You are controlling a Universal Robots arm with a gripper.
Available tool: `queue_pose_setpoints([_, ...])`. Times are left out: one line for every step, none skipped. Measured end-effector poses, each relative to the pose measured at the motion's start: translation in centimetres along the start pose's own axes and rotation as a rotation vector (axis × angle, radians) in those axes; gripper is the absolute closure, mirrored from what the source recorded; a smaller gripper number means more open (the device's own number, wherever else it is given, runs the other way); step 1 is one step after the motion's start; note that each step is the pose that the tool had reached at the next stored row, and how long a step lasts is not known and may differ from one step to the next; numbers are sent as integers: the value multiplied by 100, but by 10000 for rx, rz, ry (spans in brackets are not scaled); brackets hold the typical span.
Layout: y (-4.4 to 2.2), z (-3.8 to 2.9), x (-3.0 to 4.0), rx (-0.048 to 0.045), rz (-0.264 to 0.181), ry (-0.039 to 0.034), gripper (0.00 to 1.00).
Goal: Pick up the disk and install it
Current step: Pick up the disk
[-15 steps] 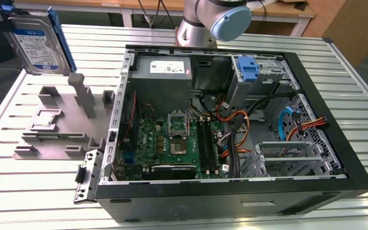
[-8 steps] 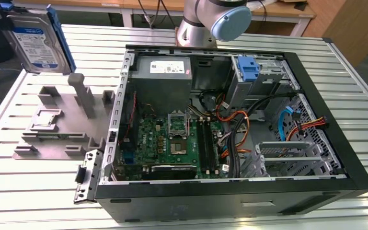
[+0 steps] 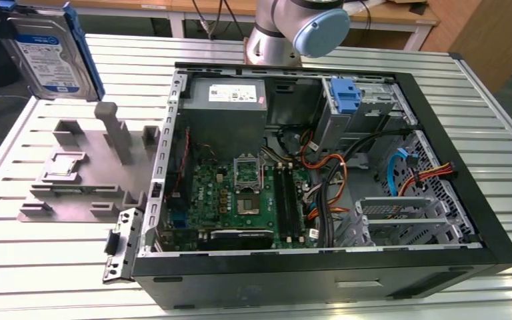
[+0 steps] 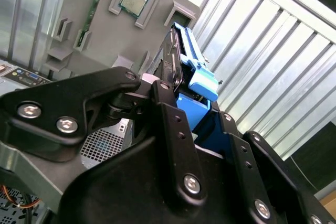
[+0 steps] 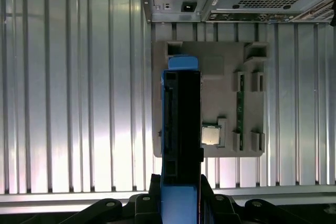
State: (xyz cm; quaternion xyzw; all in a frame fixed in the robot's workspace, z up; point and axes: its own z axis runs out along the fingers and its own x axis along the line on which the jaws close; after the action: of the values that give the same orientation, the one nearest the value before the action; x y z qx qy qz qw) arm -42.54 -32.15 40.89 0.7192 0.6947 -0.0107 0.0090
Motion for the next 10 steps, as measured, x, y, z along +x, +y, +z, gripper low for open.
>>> queue_pose_setpoints([0,-5,0,0,-1,0,64])
queue_pose_setpoints([0,-10,0,0,0,-1,64])
queue_pose_setpoints([0,-16,0,1,-1,-1,64])
queue_pose_setpoints([0,-21,0,0,0,-1,64])
queue_pose_setpoints([0,-27,0,1,0,-2,64])
queue_pose_setpoints([0,-31,-1,0,0,-2,64])
queue_pose_setpoints([0,-37,-1,0,0,-2,64])
queue_pose_setpoints([0,-43,-1,0,-1,-2,64])
queue_pose_setpoints([0,-50,-1,1,0,-2,64])
queue_pose_setpoints([0,-57,-1,1,0,-3,64])
